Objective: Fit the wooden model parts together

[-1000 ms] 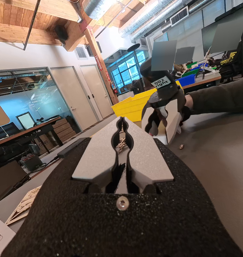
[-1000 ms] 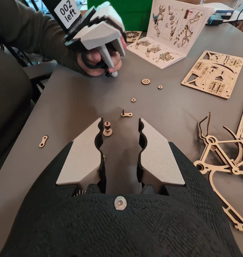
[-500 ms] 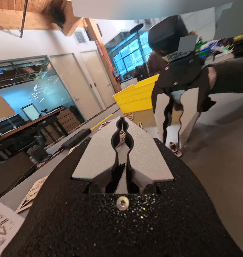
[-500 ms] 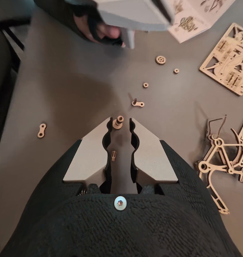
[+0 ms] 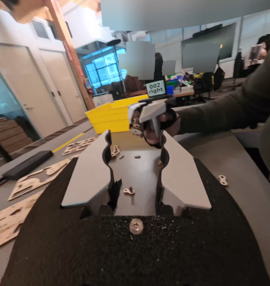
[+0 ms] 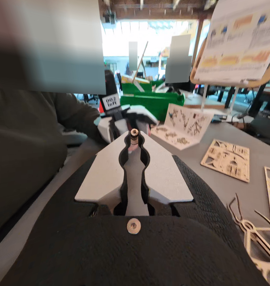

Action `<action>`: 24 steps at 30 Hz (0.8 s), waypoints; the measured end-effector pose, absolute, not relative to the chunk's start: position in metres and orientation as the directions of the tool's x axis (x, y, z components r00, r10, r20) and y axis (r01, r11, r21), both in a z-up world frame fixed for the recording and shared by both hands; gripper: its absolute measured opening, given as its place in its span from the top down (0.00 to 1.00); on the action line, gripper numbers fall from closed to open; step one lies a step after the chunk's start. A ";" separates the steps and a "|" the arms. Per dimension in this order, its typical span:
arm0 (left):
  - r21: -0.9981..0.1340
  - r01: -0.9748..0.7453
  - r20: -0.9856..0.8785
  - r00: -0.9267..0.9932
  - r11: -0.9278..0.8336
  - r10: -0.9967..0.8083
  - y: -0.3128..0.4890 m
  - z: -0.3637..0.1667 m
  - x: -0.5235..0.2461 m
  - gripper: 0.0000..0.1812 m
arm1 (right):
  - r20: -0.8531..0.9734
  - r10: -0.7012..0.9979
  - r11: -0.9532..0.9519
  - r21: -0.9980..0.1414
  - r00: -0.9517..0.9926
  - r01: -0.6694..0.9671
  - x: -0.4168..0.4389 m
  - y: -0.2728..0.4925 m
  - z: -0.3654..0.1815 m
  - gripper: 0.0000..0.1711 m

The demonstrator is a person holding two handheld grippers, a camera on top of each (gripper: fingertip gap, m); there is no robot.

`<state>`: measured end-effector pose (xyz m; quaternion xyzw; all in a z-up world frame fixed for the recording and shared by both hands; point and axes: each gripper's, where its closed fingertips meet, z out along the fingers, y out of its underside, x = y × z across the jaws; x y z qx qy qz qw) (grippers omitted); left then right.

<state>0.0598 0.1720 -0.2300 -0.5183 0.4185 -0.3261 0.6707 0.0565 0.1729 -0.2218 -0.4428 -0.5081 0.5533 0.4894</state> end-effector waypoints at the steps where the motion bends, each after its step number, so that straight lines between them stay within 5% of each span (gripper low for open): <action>1: -0.972 0.004 -0.214 0.410 0.236 -0.887 0.168 -0.234 0.064 0.70 | 0.016 0.990 0.000 -0.993 -0.137 -0.115 0.055 0.170 -0.219 0.96; 8: -0.961 0.099 -0.209 0.347 0.258 -0.914 0.154 -0.228 0.066 0.92 | 0.075 0.974 0.038 -0.985 -0.212 -0.170 0.051 0.148 -0.217 0.96; 14: -0.962 0.021 -0.245 0.360 0.271 -0.900 0.161 -0.234 0.065 0.92 | 0.127 0.977 0.105 -0.986 -0.174 -0.129 0.052 0.153 -0.222 0.96; 18: -0.938 -0.154 -0.346 0.380 0.310 -0.858 0.172 -0.250 0.065 0.92 | 0.251 0.959 0.260 -0.964 -0.128 0.057 0.061 0.163 -0.235 0.84; 24: -0.885 -0.305 -0.440 0.304 0.351 -0.845 0.169 -0.272 0.072 0.92 | 0.348 0.920 0.386 -0.879 -0.178 0.280 0.063 0.162 -0.266 0.90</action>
